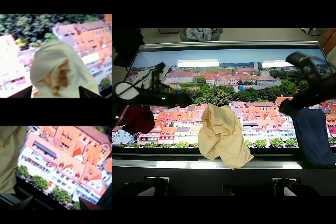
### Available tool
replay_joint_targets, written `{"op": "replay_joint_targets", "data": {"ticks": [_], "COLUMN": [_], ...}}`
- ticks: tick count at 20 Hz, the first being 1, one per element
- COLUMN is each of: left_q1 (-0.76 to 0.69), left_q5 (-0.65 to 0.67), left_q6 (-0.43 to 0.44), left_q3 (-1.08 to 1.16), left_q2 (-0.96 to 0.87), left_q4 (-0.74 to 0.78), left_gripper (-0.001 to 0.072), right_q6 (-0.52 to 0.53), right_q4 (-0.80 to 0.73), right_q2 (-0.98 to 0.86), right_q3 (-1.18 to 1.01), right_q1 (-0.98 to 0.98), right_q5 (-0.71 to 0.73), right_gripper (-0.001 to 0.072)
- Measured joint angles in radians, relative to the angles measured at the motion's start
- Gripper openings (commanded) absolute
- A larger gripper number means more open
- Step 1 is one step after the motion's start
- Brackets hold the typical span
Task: Fold the shirts.
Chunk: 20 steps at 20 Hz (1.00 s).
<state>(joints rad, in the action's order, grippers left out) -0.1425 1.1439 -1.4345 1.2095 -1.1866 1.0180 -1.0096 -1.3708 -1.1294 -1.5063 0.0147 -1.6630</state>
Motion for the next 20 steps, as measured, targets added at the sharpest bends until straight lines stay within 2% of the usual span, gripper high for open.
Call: {"op": "replay_joint_targets", "data": {"ticks": [3, 5, 9, 14, 16, 19, 20], "left_q1": [0.101, 0.101, -0.035, -0.233, -0.274, -0.303, -0.309], "left_q5": [0.101, 0.106, 0.004, -0.15, -0.193, -0.24, -0.249], "left_q6": [-0.006, 0.004, 0.021, -0.004, -0.007, -0.012, -0.014], "left_q3": [-0.142, -0.3, -0.542, -0.64, -0.651, -0.659, -0.66], "left_q2": [0.051, 0.088, 0.119, 0.084, 0.059, 0.032, 0.027], "left_q4": [0.017, -0.048, -0.168, -0.264, -0.294, -0.317, -0.321], "left_gripper": [0.072, 0.072, 0.072, 0.072, 0.0576, 0.011, 0.003], "right_q6": [0.037, 0.064, 0.1, 0.126, 0.14, 0.151, 0.153], "right_q4": [0.124, 0.212, 0.3, 0.382, 0.425, 0.479, 0.491], "right_q2": [-0.013, -0.017, -0.019, -0.02, -0.02, -0.022, -0.025], "right_q3": [0.23, 0.409, 0.683, 0.877, 0.913, 0.954, 0.964], "right_q1": [0.0, 0.0, 0.002, 0.002, 0.002, 0.02, 0.044], "right_q5": [0.034, 0.085, 0.185, 0.316, 0.36, 0.426, 0.446], "right_gripper": [0.0695, 0.0704, 0.0704, 0.0704, 0.0704, 0.0704, 0.0704]}}
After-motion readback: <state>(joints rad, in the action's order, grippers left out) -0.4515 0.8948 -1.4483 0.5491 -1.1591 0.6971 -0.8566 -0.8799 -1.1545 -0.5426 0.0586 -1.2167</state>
